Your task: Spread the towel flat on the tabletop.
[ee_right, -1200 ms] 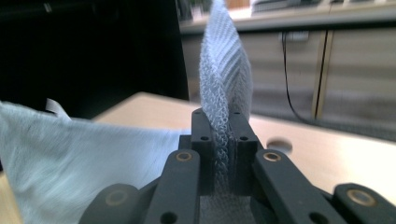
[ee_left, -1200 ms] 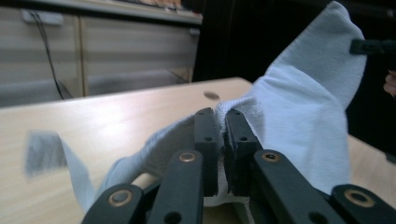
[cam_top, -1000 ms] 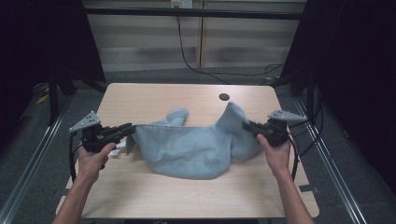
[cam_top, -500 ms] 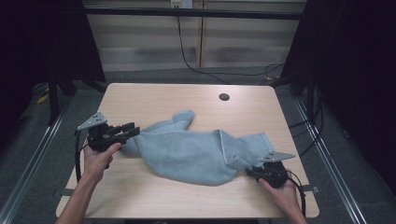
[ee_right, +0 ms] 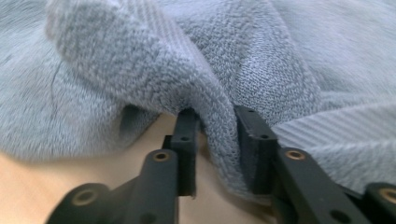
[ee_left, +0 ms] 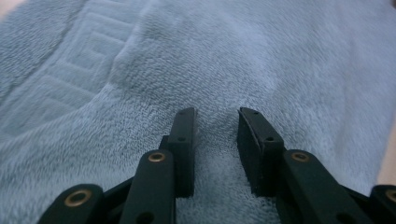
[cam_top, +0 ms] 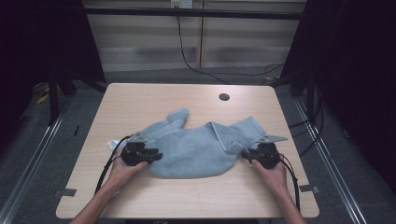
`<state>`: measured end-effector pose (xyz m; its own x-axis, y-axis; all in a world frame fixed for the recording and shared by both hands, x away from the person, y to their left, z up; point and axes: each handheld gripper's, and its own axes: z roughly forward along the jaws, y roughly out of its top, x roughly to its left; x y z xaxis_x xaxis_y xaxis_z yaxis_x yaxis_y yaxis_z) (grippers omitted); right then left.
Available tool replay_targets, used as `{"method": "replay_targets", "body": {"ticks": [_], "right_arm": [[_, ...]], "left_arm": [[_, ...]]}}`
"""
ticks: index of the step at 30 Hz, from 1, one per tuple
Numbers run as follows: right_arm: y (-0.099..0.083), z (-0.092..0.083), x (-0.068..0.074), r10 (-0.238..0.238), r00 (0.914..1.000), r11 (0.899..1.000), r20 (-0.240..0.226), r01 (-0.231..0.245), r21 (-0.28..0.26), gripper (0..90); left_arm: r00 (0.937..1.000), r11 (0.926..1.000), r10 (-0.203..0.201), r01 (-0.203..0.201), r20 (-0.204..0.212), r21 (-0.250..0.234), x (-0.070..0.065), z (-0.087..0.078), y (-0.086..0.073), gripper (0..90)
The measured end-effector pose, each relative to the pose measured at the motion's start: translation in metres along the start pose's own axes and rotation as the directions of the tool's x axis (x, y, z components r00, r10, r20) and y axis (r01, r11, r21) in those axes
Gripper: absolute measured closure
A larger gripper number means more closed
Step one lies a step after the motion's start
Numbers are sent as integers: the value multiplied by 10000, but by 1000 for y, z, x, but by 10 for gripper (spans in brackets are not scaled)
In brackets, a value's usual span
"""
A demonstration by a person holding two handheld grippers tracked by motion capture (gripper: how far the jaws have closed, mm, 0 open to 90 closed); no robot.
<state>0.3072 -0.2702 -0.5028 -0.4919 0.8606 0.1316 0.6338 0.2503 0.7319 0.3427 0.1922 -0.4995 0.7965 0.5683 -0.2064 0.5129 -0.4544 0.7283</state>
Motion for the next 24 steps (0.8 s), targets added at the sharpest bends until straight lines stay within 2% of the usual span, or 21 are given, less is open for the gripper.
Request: {"method": "replay_targets", "body": {"ticks": [1,5,7,9,12,15,16,18,19,20,21,22,23,24], "right_arm": [[2,1,0,12,10000,10000,-24,-12,-63,596],[4,-8,4,-19,9995,9999,-320,15,-129,509],[5,-17,7,36,9979,9998,-640,-49,-197,469],[7,-29,13,-50,9968,9991,-800,17,-418,452],[12,-50,22,-244,9951,9974,-961,178,-694,435],[19,-68,27,-289,9916,9914,-1261,123,-1307,443],[23,-71,28,-252,9911,9896,-1307,63,-1435,444],[35,-62,29,-191,9896,9902,-1428,-10,-1396,455],[35,-62,29,-191,9896,9902,-1428,-10,-1396,455],[39,-54,30,-173,9886,9916,-1493,-22,-1295,455],[42,-45,31,-266,9871,9921,-1579,68,-1249,455],[50,-26,35,-155,9848,9949,-1729,-19,-1004,453],[54,-16,37,-143,9834,9958,-1809,-23,-913,450],[58,-7,39,-187,9825,9963,-1855,28,-857,439]], "left_arm": [[10000,9999,52,-53,27,99,-4,-3,-3,679],[9985,9994,122,-139,532,331,-22,-20,-19,678],[9973,9986,263,-294,692,432,-32,-28,-26,674],[9955,9990,303,-332,899,308,-38,-36,-29,658],[9909,9997,90,-61,1345,-217,-40,-48,-26,637],[9918,9975,59,32,1280,-708,-37,-55,-15,631],[9919,9963,-63,172,1268,-845,-35,-57,-10,631],[9920,9924,-335,474,1219,-1131,-30,-59,0,631],[9921,9913,-347,494,1202,-1220,-27,-59,4,631],[9934,9902,-327,471,1098,-1312,-24,-59,9,630],[9945,9888,-425,556,959,-1388,-21,-58,14,625],[9931,9883,-557,696,1034,-1354,-17,-57,18,623],[9914,9872,-698,846,1106,-1355,-13,-57,23,618],[9924,9852,-707,852,1005,-1490,-11,-57,26,617]]}}
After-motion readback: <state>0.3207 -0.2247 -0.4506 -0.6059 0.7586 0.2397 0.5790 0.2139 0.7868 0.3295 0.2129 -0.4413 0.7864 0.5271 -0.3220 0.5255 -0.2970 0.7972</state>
